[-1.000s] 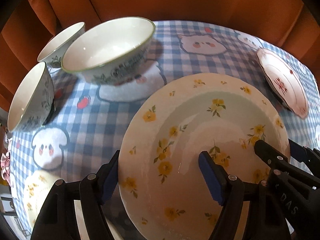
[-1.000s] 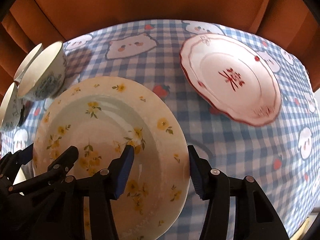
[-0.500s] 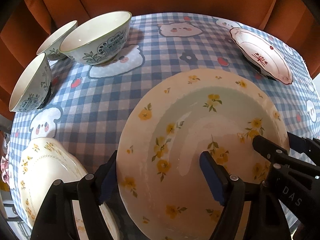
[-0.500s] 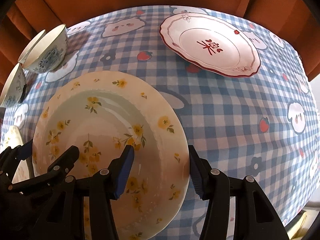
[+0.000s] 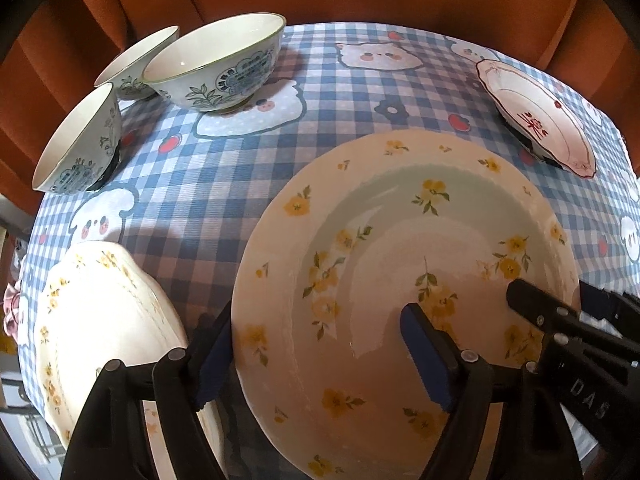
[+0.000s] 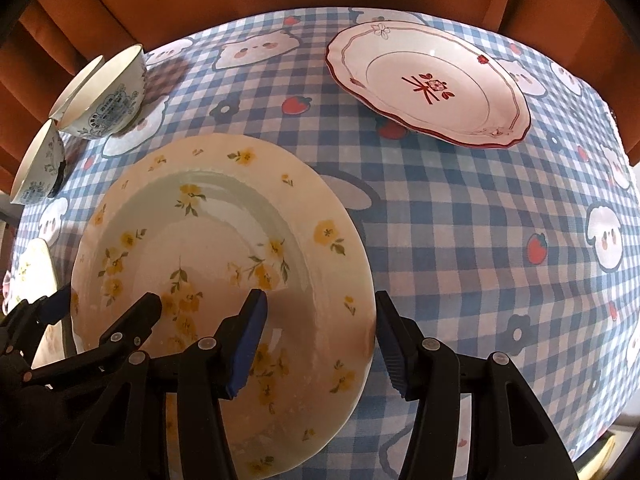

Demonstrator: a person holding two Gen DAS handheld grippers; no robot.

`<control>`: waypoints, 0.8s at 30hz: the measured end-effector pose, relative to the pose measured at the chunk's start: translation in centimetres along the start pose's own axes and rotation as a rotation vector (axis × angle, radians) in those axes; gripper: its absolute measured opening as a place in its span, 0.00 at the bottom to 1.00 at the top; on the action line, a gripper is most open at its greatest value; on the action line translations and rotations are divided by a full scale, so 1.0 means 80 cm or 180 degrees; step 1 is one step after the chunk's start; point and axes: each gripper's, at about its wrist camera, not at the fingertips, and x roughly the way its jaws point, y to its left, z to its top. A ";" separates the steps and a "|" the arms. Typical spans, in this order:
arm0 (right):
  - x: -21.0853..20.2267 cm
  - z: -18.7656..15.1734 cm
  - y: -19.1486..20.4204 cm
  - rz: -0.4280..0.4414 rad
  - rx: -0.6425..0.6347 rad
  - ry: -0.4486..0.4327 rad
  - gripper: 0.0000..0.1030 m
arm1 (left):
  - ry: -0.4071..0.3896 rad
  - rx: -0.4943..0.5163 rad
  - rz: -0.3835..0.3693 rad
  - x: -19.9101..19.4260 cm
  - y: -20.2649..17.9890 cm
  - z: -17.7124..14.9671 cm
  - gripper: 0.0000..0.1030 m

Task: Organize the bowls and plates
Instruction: 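Lift the flat plate with the right gripper and carry it over the scalloped plate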

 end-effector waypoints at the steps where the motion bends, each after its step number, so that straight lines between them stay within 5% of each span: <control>1: 0.000 0.000 0.001 -0.0017 -0.0002 0.0015 0.54 | 0.0019 -0.0027 -0.0006 -0.001 0.001 0.001 0.76; 5: 0.001 0.001 0.000 0.0004 -0.0006 0.0061 0.55 | 0.0012 -0.0201 -0.0095 -0.010 0.004 0.004 0.76; 24: -0.046 -0.034 0.006 -0.0187 0.0149 -0.0034 0.55 | -0.0154 0.0078 -0.0244 -0.053 0.009 -0.022 0.76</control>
